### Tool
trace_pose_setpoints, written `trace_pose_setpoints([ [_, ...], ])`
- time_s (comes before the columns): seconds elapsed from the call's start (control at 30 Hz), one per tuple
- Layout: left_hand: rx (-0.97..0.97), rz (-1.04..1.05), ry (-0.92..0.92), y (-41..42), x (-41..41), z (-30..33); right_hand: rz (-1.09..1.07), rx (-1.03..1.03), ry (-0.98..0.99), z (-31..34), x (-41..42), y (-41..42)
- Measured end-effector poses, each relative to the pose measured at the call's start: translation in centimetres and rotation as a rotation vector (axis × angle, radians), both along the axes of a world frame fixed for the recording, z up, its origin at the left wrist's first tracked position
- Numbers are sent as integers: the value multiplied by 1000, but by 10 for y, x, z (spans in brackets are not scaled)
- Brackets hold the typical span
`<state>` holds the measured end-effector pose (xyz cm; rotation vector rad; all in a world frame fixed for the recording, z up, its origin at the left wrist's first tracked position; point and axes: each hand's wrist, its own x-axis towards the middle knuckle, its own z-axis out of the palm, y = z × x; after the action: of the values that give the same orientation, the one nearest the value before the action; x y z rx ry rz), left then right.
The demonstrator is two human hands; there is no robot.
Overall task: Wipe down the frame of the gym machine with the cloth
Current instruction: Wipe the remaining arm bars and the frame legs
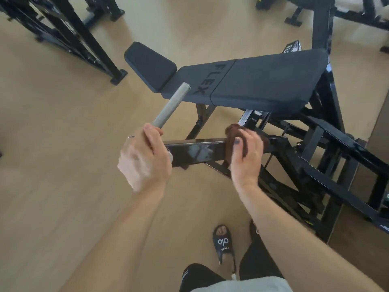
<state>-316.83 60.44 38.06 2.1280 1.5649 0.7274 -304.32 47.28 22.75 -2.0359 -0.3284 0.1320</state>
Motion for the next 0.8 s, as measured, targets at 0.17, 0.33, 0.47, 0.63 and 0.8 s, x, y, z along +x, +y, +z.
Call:
trace_pose_setpoints([
  [0.17,321,-184,244,-6,-1,5,-182,-87,118,11,12,11],
  [0.33,483,-629,281,-52,60,1,51,-50,-190,30,-29,28],
  [0.47,311,-769,755,-61,119,-44,51,-51,-177,-19,25,-12],
  [0.63,272,-945,970,-87,169,-106,-146,-124,34,-85,94,-56],
  [0.8,367,-1102,1164,-123,210,-143,-273,-87,149,-118,124,-74],
])
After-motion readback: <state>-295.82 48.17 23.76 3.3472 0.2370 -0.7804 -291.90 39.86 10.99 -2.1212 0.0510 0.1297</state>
